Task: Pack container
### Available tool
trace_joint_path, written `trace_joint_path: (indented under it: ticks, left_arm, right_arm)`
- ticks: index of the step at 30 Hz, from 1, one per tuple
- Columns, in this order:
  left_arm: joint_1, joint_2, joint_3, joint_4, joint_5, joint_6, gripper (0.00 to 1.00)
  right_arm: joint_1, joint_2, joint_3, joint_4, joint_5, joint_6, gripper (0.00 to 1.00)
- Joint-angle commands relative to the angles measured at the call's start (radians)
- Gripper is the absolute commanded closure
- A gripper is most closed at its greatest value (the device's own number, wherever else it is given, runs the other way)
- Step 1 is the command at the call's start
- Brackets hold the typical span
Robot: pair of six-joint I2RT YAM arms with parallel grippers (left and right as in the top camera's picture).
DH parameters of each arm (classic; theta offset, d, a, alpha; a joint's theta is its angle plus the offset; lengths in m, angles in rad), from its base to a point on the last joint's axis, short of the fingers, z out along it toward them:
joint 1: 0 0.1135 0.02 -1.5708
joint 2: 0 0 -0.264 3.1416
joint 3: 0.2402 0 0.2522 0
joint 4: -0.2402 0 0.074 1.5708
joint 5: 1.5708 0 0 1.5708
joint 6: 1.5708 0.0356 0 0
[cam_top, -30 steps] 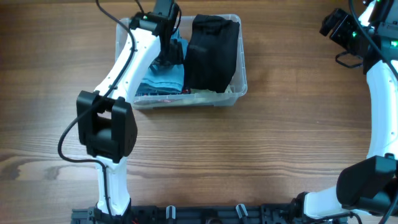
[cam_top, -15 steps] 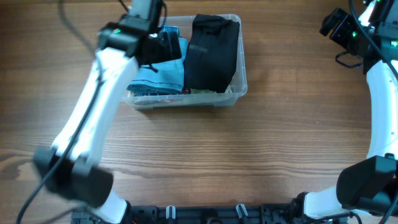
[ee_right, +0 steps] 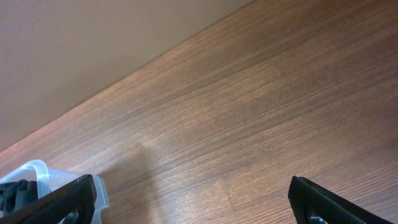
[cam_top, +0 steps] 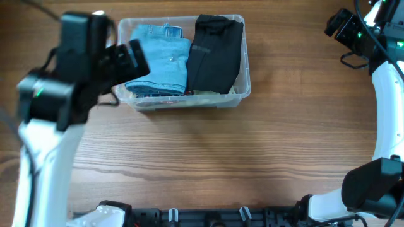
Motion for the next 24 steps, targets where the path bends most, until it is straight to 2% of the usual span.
trace_joint_path:
  ticks: [1,4,7,8,11,17,20,24]
  left_arm:
    - [0.069,-0.14,-0.008,0.058,-0.034,0.014,0.0]
    - [0.174,-0.31,-0.14,0.262,0.115,0.134,0.0]
    - [0.261,-0.479,-0.371,0.5,0.184,0.144,0.0]
    - [0.294,-0.565,-0.512,0.632,0.225,0.144,0.0]
    - [0.32,-0.719,-0.794,0.887,0.265,0.144,0.0]
    - [0.32,-0.98,-1.272,1.278,0.317,0.14,0.0]
    - [0.319,-1.076,-1.414,1.368,0.34,0.125,0.0]
    - [0.296,-1.182,-1.505,1.368,0.335,0.11,0.0]
  right_arm:
    - [0.002,0.008,0.006,0.003,-0.008,0.01,0.0]
    - [0.002,0.008,0.006,0.002,-0.008,0.01,0.0]
    - [0.002,0.008,0.006,0.002,-0.008,0.01,0.0]
    - [0.002,0.008,0.006,0.003,-0.008,0.01,0.0]
    - [0.002,0.008,0.006,0.003,-0.008,0.01,0.0]
    - [0.002,0.008,0.006,0.002,-0.008,0.01,0.0]
    - [0.002,0.008,0.006,0.003,-0.008,0.01,0.0]
    - [0.002,0.008,0.006,0.003,-0.008,0.01,0.0]
